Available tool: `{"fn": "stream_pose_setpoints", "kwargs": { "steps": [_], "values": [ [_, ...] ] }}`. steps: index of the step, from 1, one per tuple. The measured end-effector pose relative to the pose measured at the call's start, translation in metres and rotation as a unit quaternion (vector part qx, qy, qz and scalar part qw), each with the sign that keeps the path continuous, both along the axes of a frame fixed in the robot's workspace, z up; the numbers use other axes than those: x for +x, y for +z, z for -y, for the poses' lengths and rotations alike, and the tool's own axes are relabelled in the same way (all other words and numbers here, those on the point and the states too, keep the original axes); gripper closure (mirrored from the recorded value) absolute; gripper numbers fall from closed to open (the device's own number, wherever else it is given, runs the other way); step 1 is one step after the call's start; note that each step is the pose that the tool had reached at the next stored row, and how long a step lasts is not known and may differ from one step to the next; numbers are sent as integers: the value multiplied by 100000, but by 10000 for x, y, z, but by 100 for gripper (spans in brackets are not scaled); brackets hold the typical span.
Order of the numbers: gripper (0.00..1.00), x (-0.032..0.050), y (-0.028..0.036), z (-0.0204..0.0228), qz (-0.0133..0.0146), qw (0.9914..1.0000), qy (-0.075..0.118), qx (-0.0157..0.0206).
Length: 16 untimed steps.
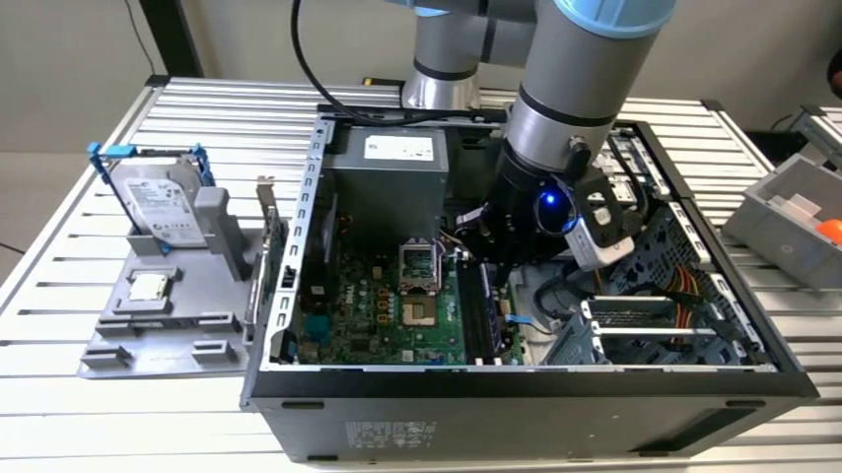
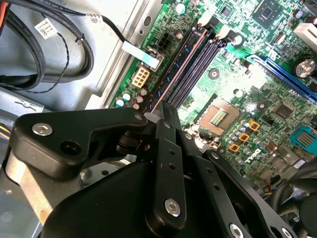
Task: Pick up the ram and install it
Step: 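Insert the ram into the slot, then press down the ram until it locks into place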
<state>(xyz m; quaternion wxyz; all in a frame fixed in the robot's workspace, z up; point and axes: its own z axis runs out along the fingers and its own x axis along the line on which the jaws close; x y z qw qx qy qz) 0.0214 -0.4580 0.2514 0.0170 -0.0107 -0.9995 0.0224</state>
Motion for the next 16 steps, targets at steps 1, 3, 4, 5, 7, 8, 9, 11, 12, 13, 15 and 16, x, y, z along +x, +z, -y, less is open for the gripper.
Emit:
{"fn": "stream_pose_setpoints", "kwargs": {
  "steps": [1,3,4,5,7,8,9,11,12,13,15,16],
  "values": [
    [100,0,0,0,1,100000,-1,0],
    [100,0,0,0,1,100000,56,-9],
    [100,0,0,0,0,100000,209,-7],
    [100,0,0,0,0,99999,387,-3],
    [100,0,0,0,4,99997,718,101],
    [100,-1,1,0,-1,99996,856,187],
    [100,-1,1,0,-4,99995,983,297],
    [100,0,0,0,6,99990,1171,848],
    [100,0,0,0,12,99985,1251,1192],
    [100,0,0,0,11,99980,1318,1472],
    [100,-1,1,0,15,99972,1500,1854],
    [100,0,0,0,18,99965,1618,2076]
  ]
}}
